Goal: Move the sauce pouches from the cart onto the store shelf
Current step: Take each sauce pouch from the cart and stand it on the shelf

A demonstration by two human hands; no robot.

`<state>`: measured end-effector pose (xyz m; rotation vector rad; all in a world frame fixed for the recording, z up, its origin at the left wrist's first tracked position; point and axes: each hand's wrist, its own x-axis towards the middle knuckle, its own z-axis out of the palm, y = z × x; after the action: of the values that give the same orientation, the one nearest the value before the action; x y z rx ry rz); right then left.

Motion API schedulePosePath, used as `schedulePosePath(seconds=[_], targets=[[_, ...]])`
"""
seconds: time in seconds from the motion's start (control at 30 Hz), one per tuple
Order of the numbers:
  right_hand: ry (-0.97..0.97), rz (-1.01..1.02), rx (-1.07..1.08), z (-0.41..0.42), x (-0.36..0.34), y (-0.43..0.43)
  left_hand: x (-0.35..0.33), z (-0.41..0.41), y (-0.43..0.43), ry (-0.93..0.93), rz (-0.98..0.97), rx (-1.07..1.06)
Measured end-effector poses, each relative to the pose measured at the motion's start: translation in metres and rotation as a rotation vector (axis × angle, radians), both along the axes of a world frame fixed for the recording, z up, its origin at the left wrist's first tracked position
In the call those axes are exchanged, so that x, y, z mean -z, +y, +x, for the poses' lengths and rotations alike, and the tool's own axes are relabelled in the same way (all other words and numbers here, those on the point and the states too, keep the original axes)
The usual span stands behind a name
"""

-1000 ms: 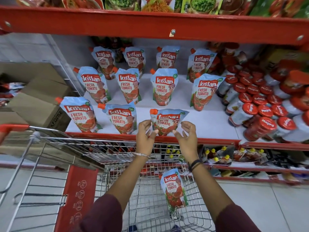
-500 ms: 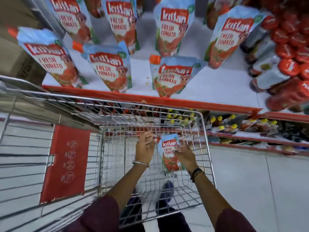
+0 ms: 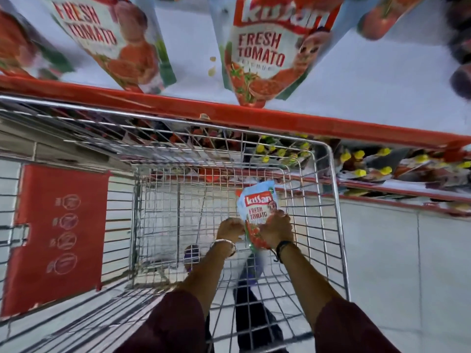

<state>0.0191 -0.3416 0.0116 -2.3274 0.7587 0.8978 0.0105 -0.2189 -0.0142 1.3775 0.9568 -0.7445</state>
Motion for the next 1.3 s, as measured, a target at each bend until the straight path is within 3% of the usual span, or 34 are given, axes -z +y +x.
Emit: schedulePosePath(seconds=[0.1, 0.37, 0.5, 0.77, 0.9, 1.07, 1.3], targets=[[0.036, -0.032, 0.032, -0.003, 0.041, -0.006, 0.039, 0.001, -0.01, 0.077, -0.031, -0.08], [0.057, 0.149, 0.225, -0.001, 0.044, -0.007, 0.043, 0.005, 0.008, 0.027, 0.103, -0.029], [0.043, 0.166, 0.298, 0.001, 0.053, -0.01, 0.039, 0.004, 0.002, 0.038, 0.047, -0.043], [0.027, 0.238, 0.327, 0.0, 0.031, -0.017, 0.009, 0.0, 0.01, -0.167, 0.076, 0.111], [-0.122, 0.302, 0.353, -0.002, -0.014, -0.021, -0.036, 0.003, 0.017, -0.344, 0.137, 0.191], [-0.443, 0.445, 0.379, -0.016, -0.081, -0.021, -0.103, 0.009, 0.022, -0.587, 0.179, 0.285], [-0.765, 0.514, 0.407, -0.018, -0.173, -0.035, -0.204, 0.01, 0.004, -0.893, 0.177, 0.214]])
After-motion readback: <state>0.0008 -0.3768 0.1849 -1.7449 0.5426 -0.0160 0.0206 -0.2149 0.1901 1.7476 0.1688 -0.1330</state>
